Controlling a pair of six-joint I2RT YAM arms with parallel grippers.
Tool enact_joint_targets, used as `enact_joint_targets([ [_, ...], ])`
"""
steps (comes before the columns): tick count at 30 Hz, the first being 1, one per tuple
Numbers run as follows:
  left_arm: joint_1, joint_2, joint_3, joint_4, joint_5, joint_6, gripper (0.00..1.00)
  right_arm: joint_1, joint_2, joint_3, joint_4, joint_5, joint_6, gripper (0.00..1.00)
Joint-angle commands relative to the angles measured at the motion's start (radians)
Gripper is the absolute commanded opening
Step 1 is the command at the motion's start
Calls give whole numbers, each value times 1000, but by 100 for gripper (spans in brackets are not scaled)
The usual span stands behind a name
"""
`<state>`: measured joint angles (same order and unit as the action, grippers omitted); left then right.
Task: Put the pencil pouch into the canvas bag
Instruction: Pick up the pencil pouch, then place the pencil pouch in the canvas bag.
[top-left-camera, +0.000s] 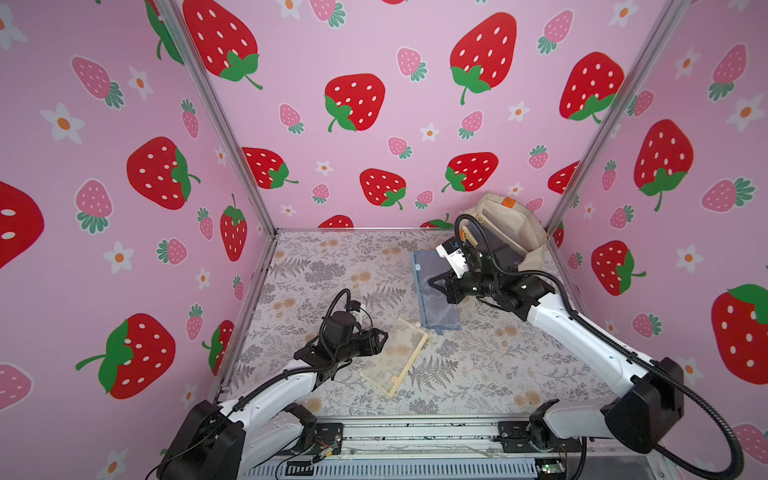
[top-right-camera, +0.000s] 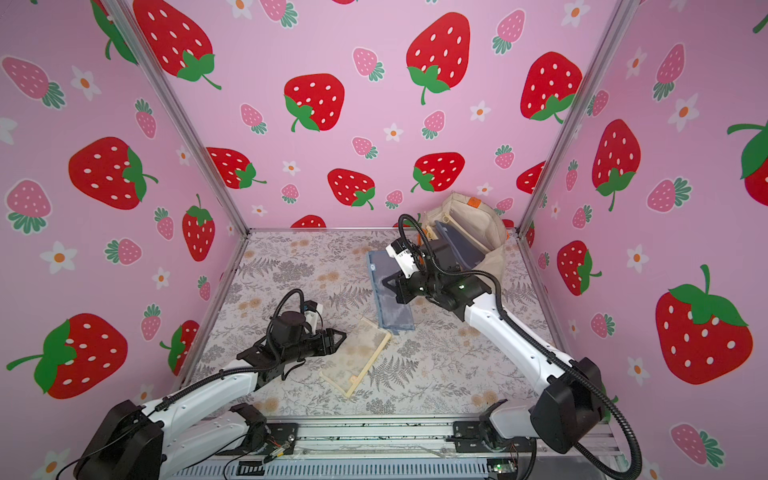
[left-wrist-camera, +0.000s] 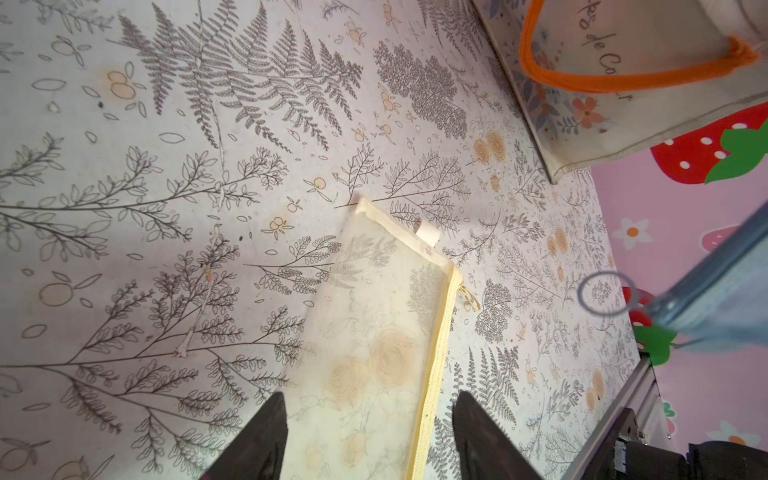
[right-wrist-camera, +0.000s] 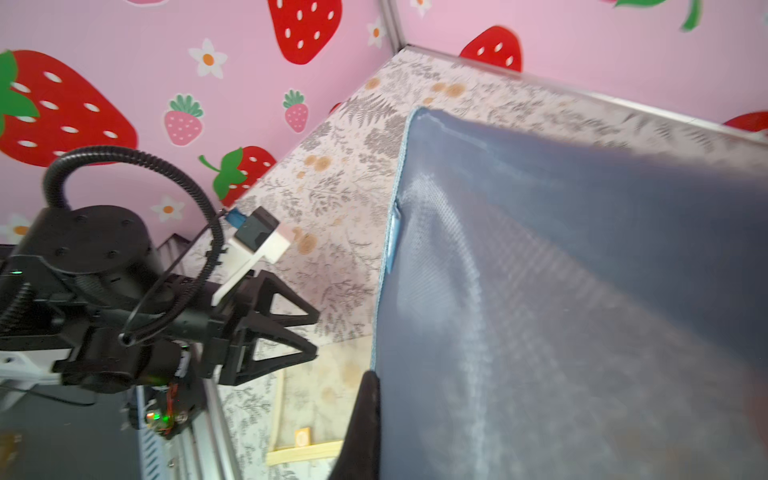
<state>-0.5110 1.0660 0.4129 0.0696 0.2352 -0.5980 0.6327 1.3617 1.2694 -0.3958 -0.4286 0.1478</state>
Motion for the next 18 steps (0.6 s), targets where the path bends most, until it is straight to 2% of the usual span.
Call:
enact_joint_targets([
  [1,-3,18,52,1,-3,35,66,-38,-16,120,-252,154,-183,0],
  [5,-4,57,73,24,22,50,67,-92,9,304,-378,326,-309,0],
  [11,-4,116,102,57,55,60,68,-179,124,562,-425,505,-438,0],
  [14,-4,130,107,77,67,58,68,-202,206,636,-396,640,-518,0],
  [18,-4,142,112,96,77,62,69,-237,302,670,-293,712,-616,0],
])
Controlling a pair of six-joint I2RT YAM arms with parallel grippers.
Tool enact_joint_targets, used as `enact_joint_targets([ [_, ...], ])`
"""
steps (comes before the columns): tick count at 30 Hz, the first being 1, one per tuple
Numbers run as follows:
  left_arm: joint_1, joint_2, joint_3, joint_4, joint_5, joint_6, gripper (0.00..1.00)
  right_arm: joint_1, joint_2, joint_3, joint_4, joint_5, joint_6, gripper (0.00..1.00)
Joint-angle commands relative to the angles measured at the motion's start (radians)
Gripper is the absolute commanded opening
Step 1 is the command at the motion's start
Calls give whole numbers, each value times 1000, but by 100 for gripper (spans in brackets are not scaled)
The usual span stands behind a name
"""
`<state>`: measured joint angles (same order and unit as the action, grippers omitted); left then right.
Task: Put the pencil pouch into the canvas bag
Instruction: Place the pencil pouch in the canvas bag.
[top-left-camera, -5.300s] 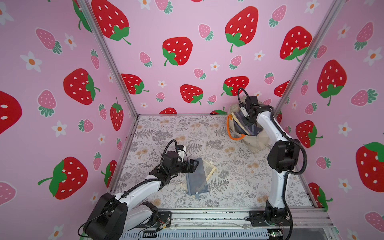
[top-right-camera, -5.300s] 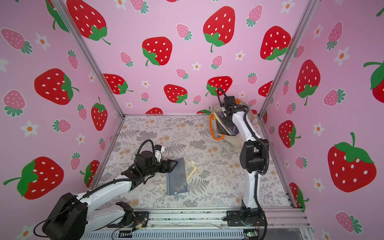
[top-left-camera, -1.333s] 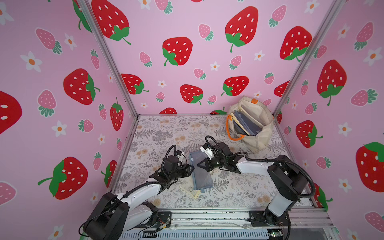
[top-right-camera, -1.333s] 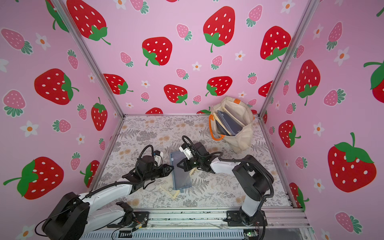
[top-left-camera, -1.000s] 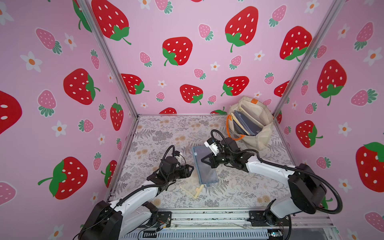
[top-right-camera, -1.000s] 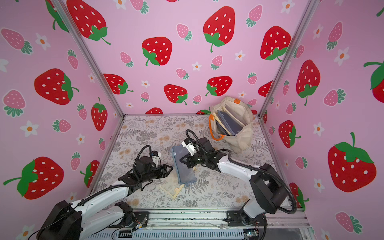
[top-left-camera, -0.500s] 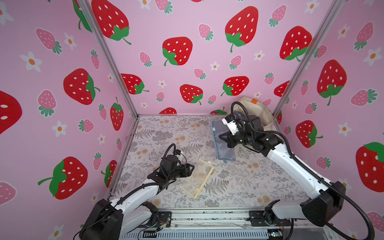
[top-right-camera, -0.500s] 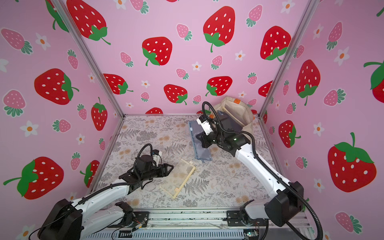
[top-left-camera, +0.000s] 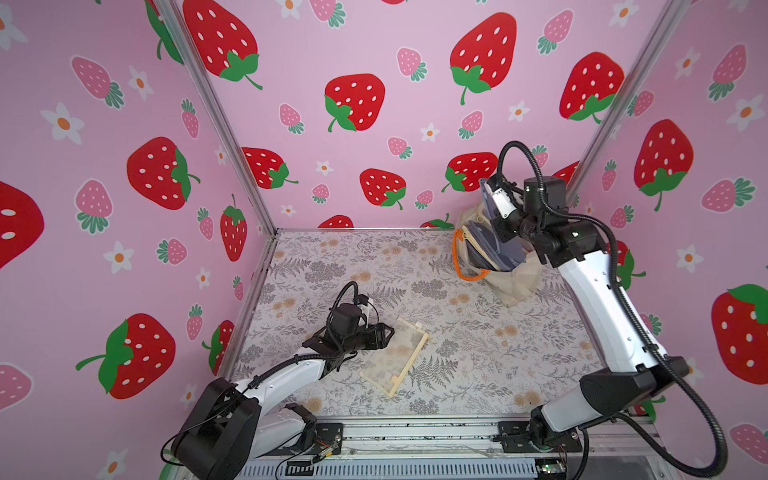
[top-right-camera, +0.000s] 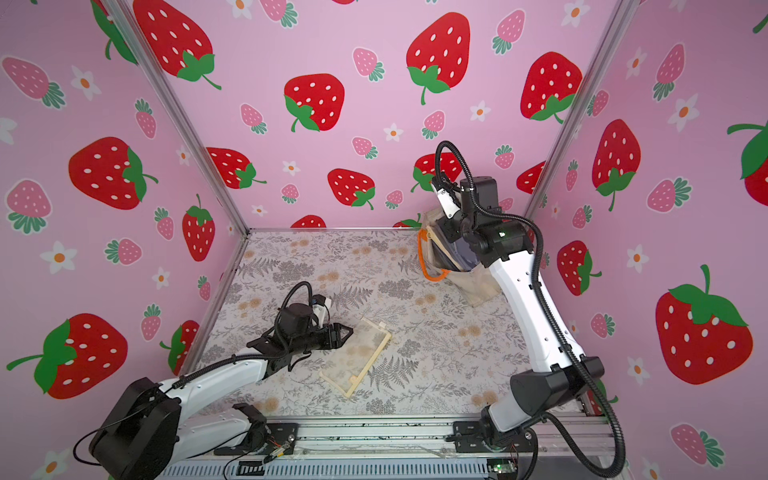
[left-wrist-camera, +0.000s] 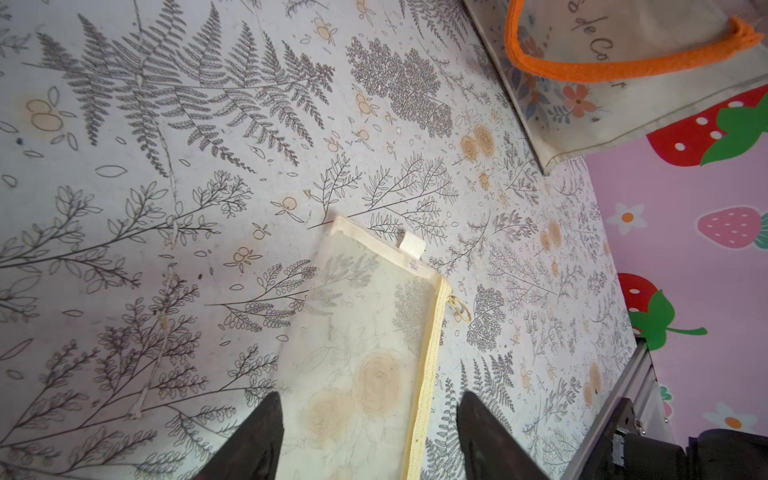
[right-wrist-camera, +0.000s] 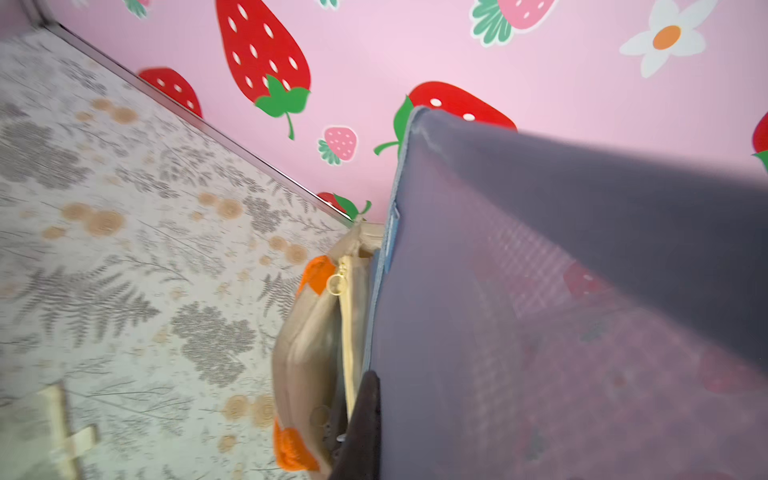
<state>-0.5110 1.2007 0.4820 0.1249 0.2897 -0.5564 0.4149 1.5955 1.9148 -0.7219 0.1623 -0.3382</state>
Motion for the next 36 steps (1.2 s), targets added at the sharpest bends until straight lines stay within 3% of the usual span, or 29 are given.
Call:
enact_joint_targets([
  [1,-4,11,45,42,23,22,69,-21,86,23,63,141,-155,0],
  [4,-2,22,48,50,17,24,69,-32,118,-20,193,186,-235,0],
  [11,26,54,40,110,38,10,69,-60,213,16,212,192,-306,0],
  [36,69,42,14,144,71,0,69,-124,323,-124,212,79,-158,0],
])
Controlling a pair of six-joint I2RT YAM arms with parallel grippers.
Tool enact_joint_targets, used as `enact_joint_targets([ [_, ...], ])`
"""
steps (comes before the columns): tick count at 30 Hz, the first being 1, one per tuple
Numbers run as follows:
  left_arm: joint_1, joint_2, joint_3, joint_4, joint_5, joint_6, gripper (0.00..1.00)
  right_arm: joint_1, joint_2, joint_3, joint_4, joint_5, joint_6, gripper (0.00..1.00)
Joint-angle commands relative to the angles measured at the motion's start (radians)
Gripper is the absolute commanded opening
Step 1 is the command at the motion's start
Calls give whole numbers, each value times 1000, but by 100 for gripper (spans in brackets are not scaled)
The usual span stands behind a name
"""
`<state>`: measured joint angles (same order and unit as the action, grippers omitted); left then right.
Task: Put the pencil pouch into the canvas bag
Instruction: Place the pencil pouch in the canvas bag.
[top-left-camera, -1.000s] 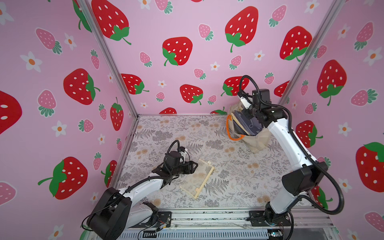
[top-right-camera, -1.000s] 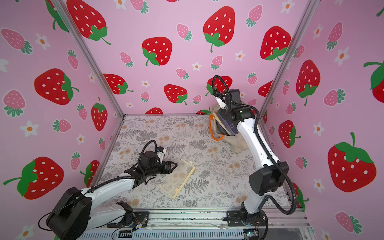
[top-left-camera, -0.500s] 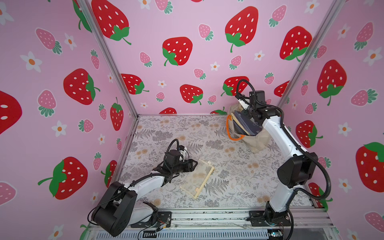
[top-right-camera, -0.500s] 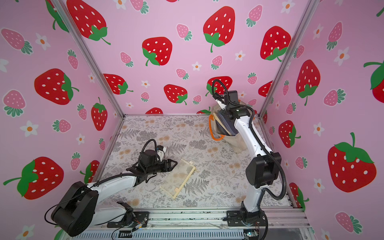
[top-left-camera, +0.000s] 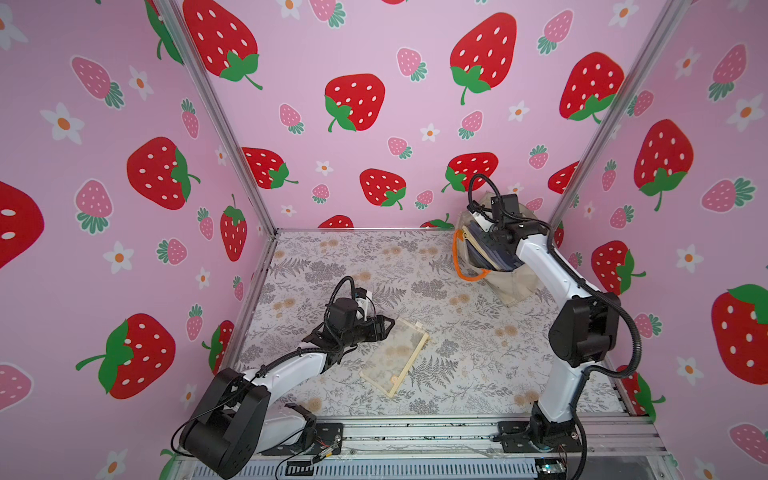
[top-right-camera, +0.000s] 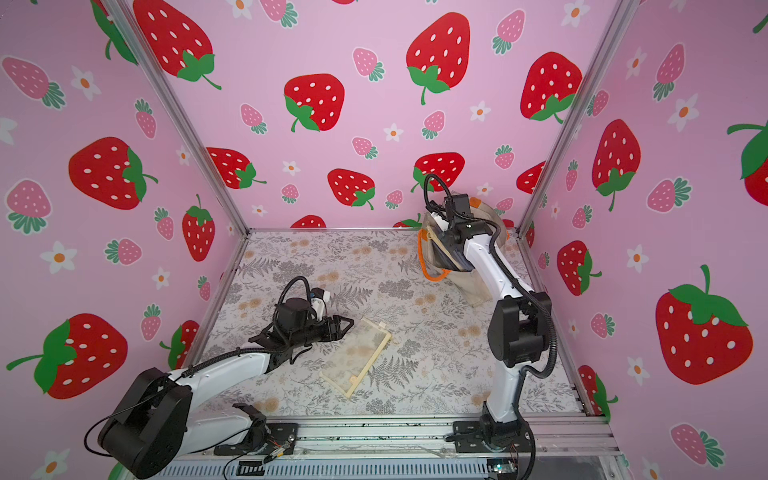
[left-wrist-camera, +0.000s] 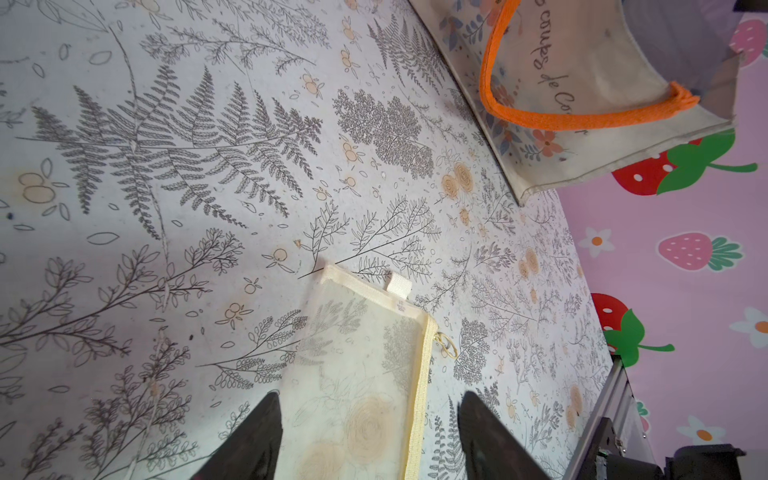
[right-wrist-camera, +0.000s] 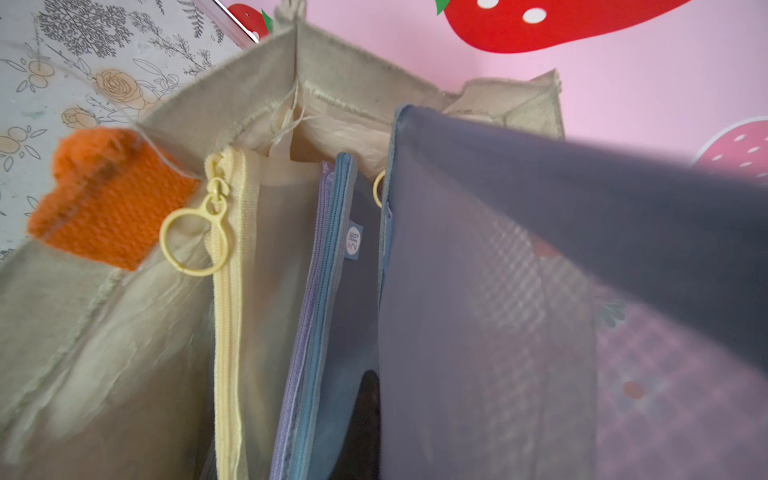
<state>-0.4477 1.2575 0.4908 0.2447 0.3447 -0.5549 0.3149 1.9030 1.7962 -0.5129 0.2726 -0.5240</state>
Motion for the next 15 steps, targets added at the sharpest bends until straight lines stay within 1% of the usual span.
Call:
enact_joint_targets([
  [1,6,-18,5,24,15,-2,69,-30,22,-4,-1,-43,32,0],
  [8,15,-24,-1,26,12,1,69,-53,85,28,-29,-86,68,0],
  [15,21,-14,-6,36,16,-1,69,-59,135,42,-35,-99,87,0],
])
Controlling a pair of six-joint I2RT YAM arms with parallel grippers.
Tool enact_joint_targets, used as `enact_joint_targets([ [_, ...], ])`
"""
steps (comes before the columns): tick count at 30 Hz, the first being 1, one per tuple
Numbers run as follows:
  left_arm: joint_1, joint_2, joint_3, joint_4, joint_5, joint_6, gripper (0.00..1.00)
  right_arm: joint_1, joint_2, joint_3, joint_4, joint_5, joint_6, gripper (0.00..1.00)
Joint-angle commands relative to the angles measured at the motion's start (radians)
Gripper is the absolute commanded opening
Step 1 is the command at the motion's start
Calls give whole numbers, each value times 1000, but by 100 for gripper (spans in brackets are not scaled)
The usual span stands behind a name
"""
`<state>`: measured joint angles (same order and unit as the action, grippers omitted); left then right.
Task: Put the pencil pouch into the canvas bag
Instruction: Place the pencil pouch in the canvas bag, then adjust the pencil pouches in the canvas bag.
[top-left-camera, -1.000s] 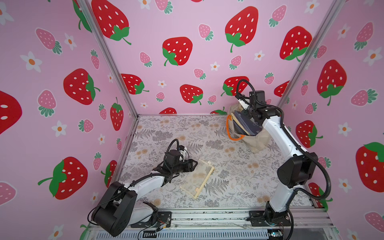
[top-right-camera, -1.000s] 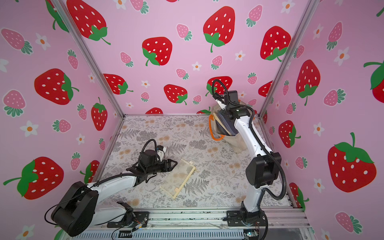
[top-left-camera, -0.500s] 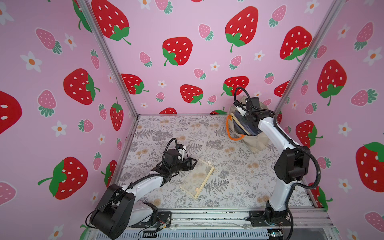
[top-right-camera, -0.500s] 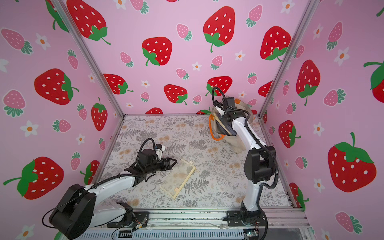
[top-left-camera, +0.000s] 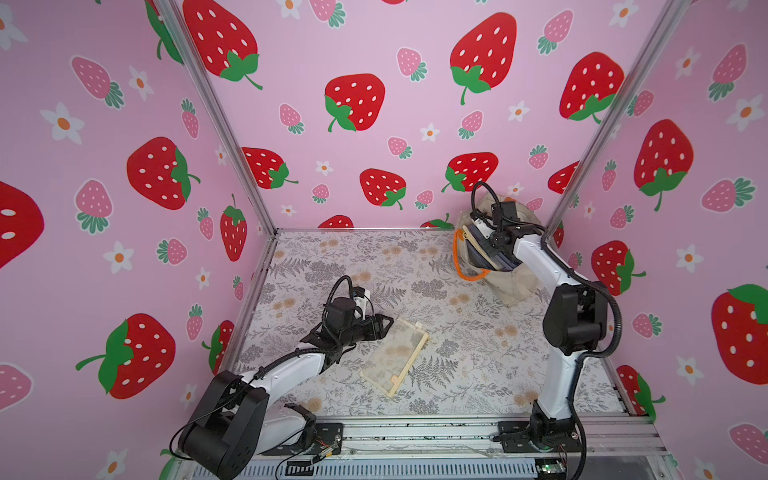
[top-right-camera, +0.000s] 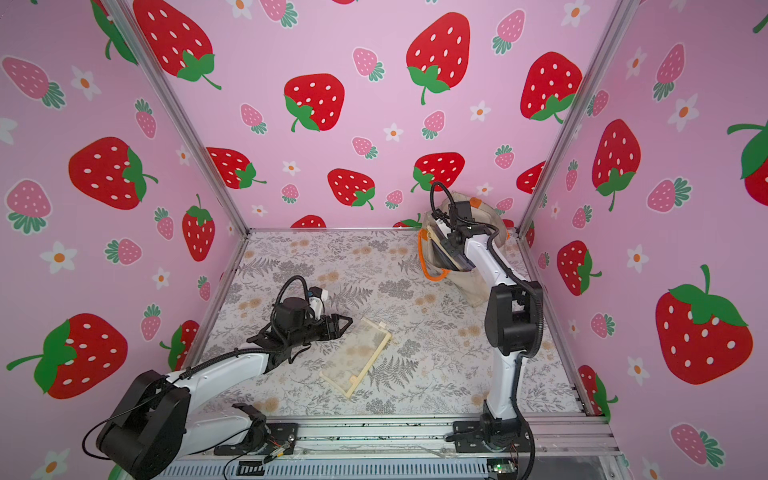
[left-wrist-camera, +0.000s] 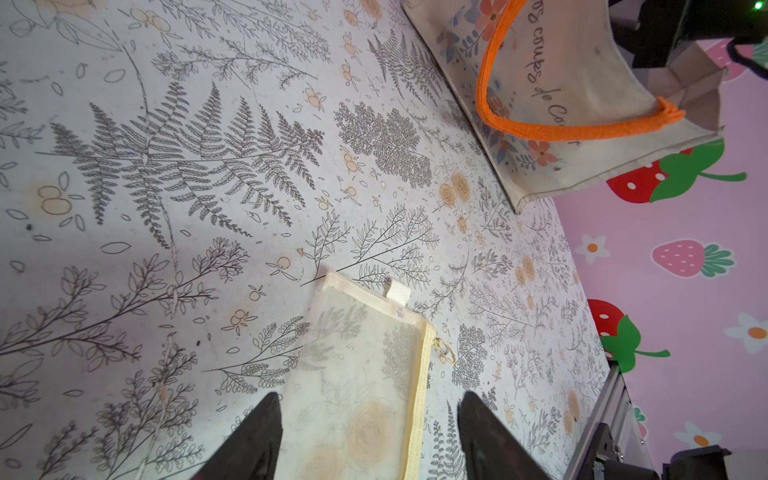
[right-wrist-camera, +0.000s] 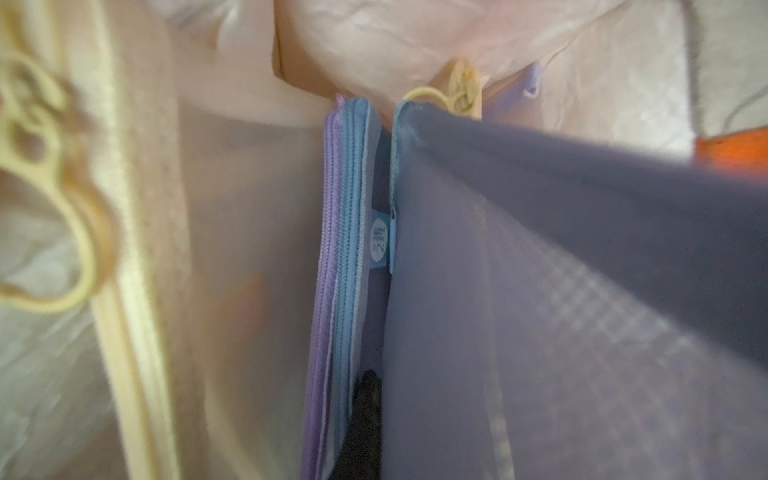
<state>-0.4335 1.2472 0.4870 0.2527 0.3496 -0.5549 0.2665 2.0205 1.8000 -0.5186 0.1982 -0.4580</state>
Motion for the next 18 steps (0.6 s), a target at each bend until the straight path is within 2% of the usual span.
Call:
enact_joint_targets([
  [1,8,-3,-3,28,12,1,69,-12,28,48,-37,-29,24,0],
  [4,11,-4,-3,27,14,2,69,-12,44,76,-63,-36,30,0],
  [7,15,-5,-5,25,14,3,69,-12,18,62,-57,-45,53,20],
  [10,16,2,-5,28,16,2,69,-12,-24,15,-23,-53,69,29],
  [13,16,10,-5,35,22,-2,69,-12,-66,-26,-4,-87,99,27],
  [15,16,12,-5,40,23,-3,69,-12,-91,-52,15,-112,119,22],
  [18,15,11,-6,40,26,-5,69,-12,-117,-75,33,-119,144,4],
])
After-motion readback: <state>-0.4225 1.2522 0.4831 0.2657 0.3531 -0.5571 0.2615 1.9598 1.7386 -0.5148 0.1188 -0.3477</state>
